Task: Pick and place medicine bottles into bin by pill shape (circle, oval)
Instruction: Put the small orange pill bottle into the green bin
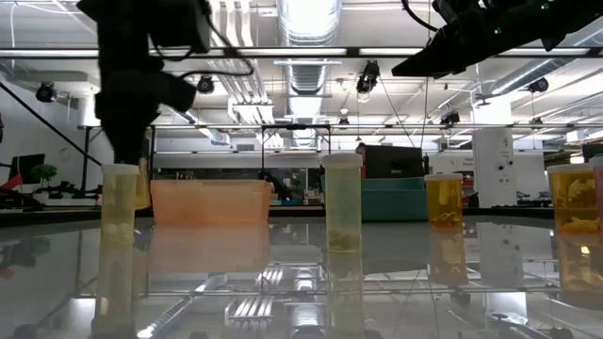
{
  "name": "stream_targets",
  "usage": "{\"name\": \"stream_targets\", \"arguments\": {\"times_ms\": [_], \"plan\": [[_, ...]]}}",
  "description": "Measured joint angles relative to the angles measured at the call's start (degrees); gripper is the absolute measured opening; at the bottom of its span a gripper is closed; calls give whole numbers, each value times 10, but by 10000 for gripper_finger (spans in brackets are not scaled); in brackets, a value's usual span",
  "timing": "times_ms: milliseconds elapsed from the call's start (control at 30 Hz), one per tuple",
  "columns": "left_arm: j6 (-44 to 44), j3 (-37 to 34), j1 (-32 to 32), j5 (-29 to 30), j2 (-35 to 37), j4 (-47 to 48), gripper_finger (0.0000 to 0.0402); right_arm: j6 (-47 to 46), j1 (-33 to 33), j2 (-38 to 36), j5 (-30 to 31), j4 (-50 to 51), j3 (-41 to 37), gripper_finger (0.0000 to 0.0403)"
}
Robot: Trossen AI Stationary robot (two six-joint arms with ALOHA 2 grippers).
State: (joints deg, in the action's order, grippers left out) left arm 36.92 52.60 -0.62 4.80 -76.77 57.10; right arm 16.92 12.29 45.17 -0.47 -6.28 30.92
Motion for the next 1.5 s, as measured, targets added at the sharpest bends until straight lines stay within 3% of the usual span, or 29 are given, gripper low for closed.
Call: {"name": "stream_targets", "arguments": {"times_ms": [133,300,767,1300,1500], "plan": [[-26,32,0,8,0,-16,104,0,0,2,0,0,0,73],[-28,18,0,24,0,-12,104,2,0,13,0,0,0,73],[-33,20,5,26,-88,-12,105,11,1,27,5,0,0,73],[-80,19,12,35,-78,-12,182,11,1,26,6,0,0,73],[-113,-8,51,108,-22,-11,185,11,1,26,5,0,0,73]]}}
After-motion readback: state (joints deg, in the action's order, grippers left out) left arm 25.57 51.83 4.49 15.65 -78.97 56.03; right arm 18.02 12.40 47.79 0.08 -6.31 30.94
